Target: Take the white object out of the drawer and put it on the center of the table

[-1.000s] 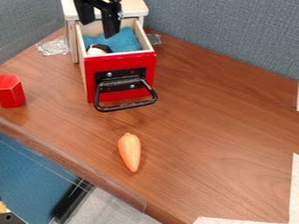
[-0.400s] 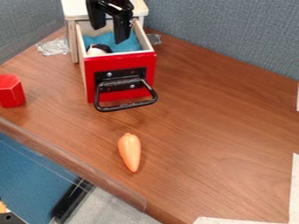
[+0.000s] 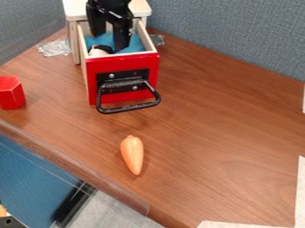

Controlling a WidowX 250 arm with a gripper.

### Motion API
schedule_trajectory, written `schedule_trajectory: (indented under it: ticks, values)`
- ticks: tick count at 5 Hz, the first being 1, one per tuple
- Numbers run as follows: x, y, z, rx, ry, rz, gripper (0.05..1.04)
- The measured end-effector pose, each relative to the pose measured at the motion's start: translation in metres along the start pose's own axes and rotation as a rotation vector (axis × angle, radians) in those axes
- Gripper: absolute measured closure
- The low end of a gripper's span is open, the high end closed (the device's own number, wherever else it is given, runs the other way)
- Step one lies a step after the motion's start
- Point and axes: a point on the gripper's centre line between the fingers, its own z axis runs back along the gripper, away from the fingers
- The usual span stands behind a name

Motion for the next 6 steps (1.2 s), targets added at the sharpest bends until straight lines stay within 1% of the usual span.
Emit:
schedule_trajectory:
  ticks: [1, 2, 3, 4, 5, 6]
  values:
    - [-0.004, -0.002, -0.004, -0.005, 0.013, -0.016, 0.084]
    - [-0.004, -0.001, -0.003, -0.003, 0.013, -0.034, 0.084]
    - [-0.005, -0.003, -0.007, -0.015, 0.027, -0.043, 0.131]
    - [-0.007, -0.003, -0.010, -0.019, 0.033, -0.038, 0.366]
    - [-0.009, -0.003, -0.012, -0.012, 0.042, -0.039, 0.517]
    - [-0.011, -0.002, -0.015, -0.004, 0.045, -0.036, 0.795]
